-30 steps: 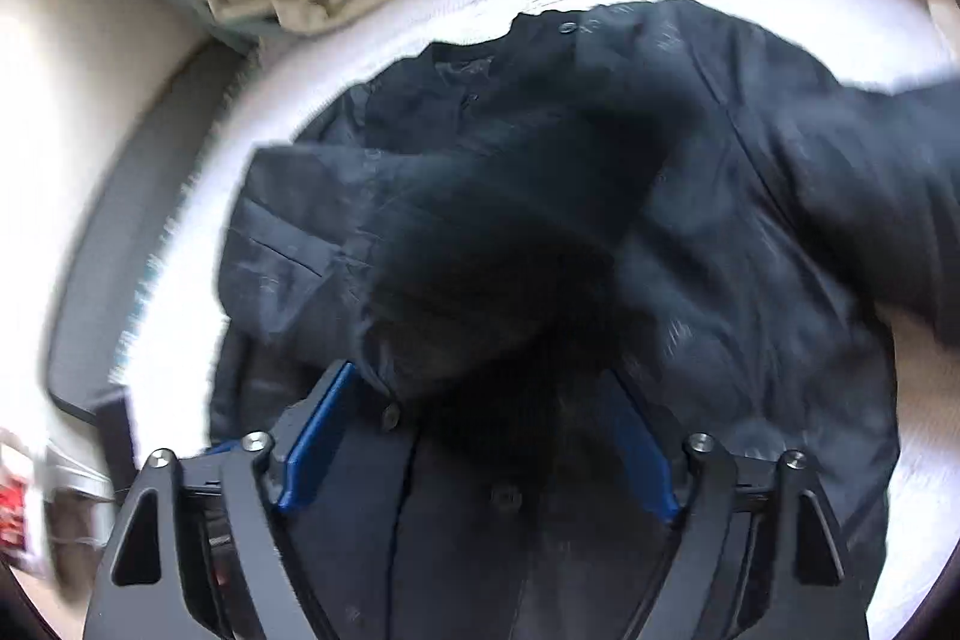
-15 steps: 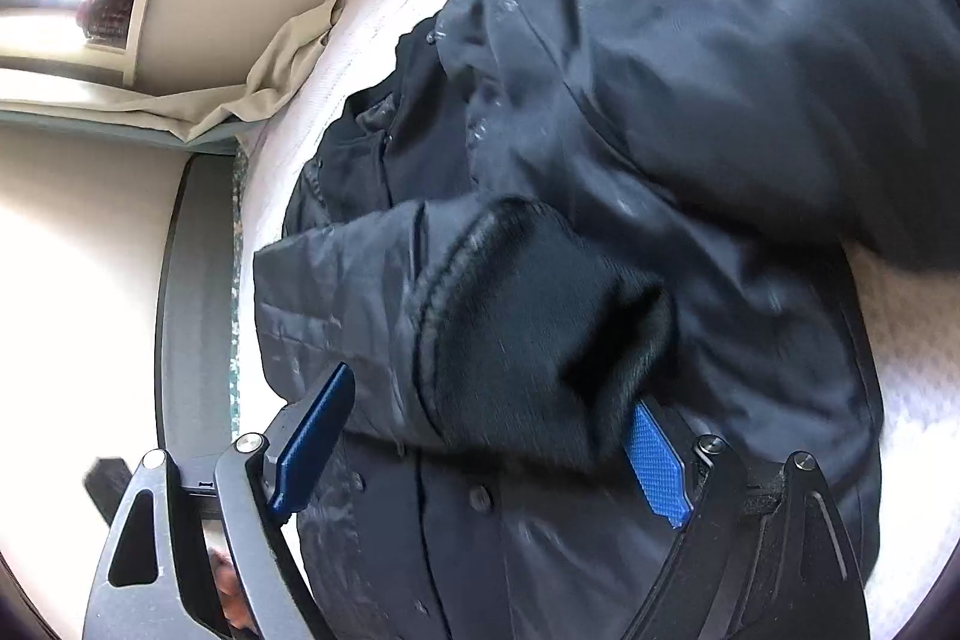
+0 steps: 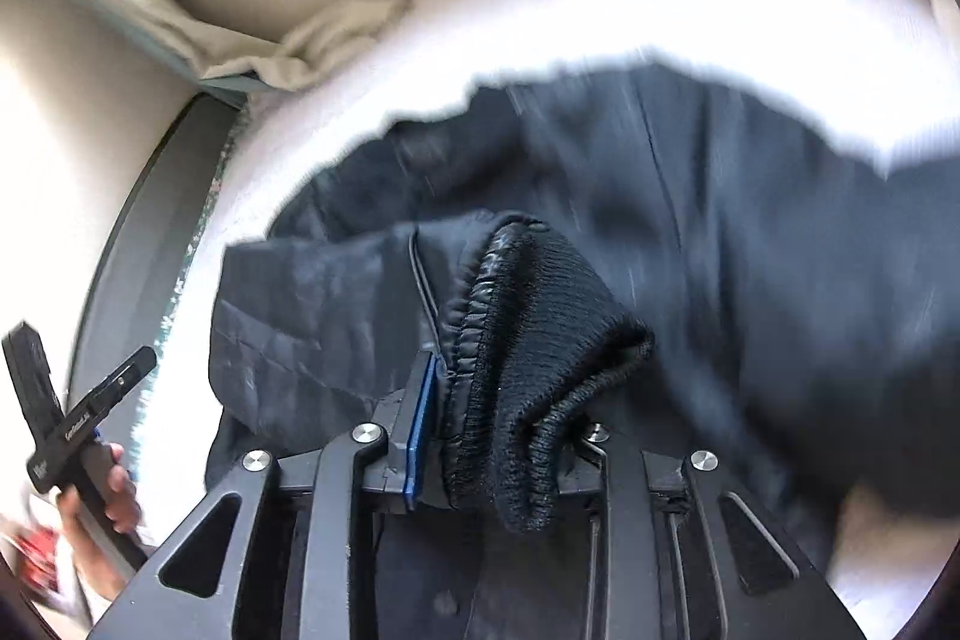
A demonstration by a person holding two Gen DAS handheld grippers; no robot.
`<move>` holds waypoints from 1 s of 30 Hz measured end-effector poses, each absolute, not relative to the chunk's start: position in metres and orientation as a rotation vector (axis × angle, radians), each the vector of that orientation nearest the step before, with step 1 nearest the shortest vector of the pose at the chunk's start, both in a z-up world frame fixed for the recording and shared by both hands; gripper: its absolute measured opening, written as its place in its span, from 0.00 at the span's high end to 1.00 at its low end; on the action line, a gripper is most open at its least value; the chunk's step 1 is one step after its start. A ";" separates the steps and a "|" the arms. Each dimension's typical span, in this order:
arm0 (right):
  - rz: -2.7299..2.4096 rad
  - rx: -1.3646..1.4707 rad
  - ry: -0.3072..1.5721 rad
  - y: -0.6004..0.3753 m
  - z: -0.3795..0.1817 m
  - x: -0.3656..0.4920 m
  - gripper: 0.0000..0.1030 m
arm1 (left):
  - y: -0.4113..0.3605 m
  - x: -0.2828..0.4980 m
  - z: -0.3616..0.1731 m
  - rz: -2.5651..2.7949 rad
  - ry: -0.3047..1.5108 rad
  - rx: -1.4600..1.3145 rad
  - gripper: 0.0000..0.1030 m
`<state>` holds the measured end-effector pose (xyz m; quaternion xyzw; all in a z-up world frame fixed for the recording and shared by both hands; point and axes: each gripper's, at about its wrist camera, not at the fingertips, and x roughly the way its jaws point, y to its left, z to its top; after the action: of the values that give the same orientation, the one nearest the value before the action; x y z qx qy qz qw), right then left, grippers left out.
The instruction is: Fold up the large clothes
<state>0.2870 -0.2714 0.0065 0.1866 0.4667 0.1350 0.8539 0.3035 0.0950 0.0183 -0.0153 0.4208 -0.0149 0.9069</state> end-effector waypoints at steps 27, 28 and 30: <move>0.071 0.181 0.922 -0.297 0.021 0.295 0.47 | 0.085 0.325 -0.022 0.009 0.898 0.055 0.09; 0.070 0.153 0.881 -0.294 0.028 0.291 0.51 | 0.081 0.325 -0.025 -0.015 0.909 0.048 0.09; 0.101 0.124 0.875 -0.283 0.029 0.291 0.72 | 0.077 0.330 -0.035 -0.033 0.951 0.051 0.13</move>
<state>0.2911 -0.2827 0.0286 0.0598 0.4231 0.0489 0.9028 0.3300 0.0772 -0.0354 0.0243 0.4579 -0.0157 0.8885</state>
